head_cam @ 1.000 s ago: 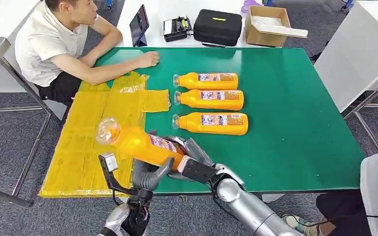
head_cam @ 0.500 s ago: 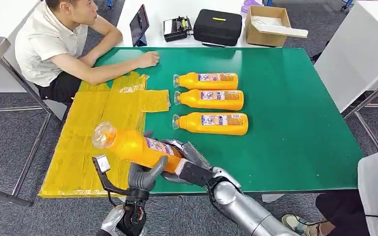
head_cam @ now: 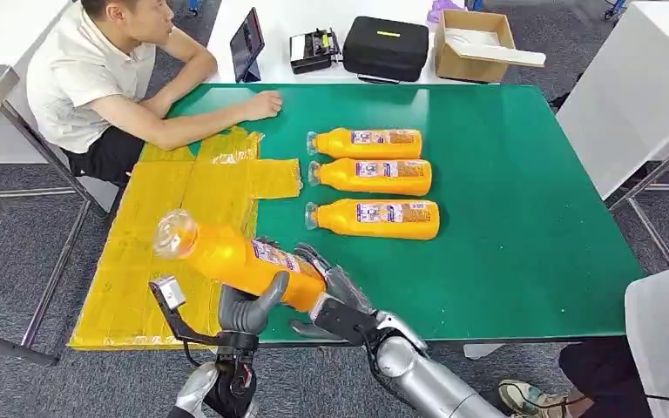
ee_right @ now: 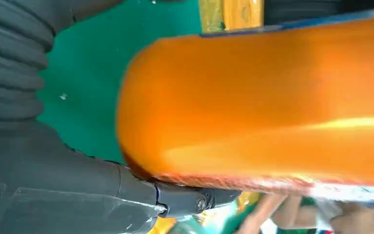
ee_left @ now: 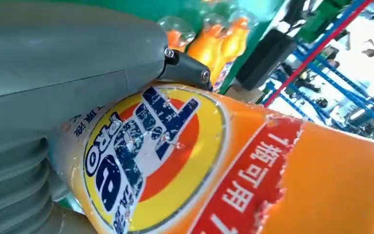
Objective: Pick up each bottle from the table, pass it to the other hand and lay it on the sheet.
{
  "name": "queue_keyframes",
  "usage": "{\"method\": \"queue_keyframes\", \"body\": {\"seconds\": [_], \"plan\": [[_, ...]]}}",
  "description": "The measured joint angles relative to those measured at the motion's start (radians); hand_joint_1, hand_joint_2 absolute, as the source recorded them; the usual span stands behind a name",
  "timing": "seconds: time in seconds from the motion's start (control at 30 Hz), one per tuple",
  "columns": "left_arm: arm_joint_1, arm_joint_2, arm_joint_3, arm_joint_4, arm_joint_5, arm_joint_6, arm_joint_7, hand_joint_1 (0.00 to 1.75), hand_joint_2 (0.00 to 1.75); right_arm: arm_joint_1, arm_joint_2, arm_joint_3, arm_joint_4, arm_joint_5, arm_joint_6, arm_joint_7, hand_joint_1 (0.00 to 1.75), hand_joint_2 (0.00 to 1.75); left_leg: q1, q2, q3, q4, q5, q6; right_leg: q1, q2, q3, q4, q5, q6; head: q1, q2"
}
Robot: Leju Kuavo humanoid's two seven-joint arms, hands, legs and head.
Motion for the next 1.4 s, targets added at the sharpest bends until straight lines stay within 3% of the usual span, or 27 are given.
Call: {"method": "queue_keyframes", "body": {"seconds": [0.37,0.7,0.8,0.9,1.03,1.17,1.27,1.4], "plan": [[-0.016,0.007,-0.004,-0.039,-0.335,0.290,-0.104,1.75,1.75,0.084,-0.001,-0.021,0.024,0.102,-0.144,0.014,0.00,0.00,0.000,-0.001,0.000,0.000,0.000,0.000,0.000,-0.001,0.001,0.000,0.000,0.000,0.000,0.000],[-0.020,0.014,0.018,-0.039,-0.371,0.312,-0.104,1.75,1.75,0.128,-0.009,-0.051,0.026,0.118,-0.158,0.013,0.00,0.00,0.000,-0.001,0.000,0.000,0.000,0.000,0.000,0.000,0.000,0.000,0.000,0.000,0.000,0.000],[-0.029,0.019,0.019,-0.030,-0.561,0.481,-0.107,1.75,1.75,0.136,-0.009,-0.061,0.025,0.122,-0.160,0.012,0.00,0.00,0.000,0.000,0.000,0.000,0.000,0.000,0.000,0.000,0.000,0.000,0.000,0.000,0.000,0.000],[-0.071,0.037,0.046,0.050,-1.001,0.651,-0.063,1.75,1.75,0.158,-0.009,-0.097,0.023,0.149,-0.178,0.002,0.00,0.00,0.000,-0.001,0.000,0.000,0.000,0.000,0.000,-0.001,0.001,0.000,0.000,0.000,0.000,0.000],[-0.100,0.047,0.161,0.141,-1.400,0.663,0.020,1.75,1.75,0.183,-0.008,-0.159,-0.012,0.185,-0.184,-0.016,0.00,0.00,0.000,0.001,0.000,0.000,0.000,0.000,0.000,0.000,0.000,0.000,0.000,0.000,0.000,0.000],[-0.151,0.088,0.217,0.229,-1.746,0.667,0.242,1.75,1.75,0.194,-0.002,-0.200,-0.074,0.206,-0.166,-0.034,0.00,0.00,0.001,0.001,0.000,0.000,0.001,0.000,0.000,0.000,0.000,0.000,0.000,0.000,0.000,0.000],[-0.193,0.124,0.233,0.302,-1.942,0.667,0.380,1.75,1.75,0.200,0.005,-0.215,-0.125,0.208,-0.142,-0.037,0.00,0.00,0.001,0.001,0.000,0.000,0.001,-0.001,0.001,0.000,0.000,0.000,0.000,0.000,0.000,0.000],[-0.245,0.156,0.248,0.387,-1.996,0.664,0.417,1.75,1.75,0.216,0.011,-0.234,-0.167,0.209,-0.135,-0.039,0.00,0.00,0.001,0.000,0.000,0.000,0.001,-0.001,0.000,0.000,0.000,0.000,0.000,0.000,0.000,0.000]]}}
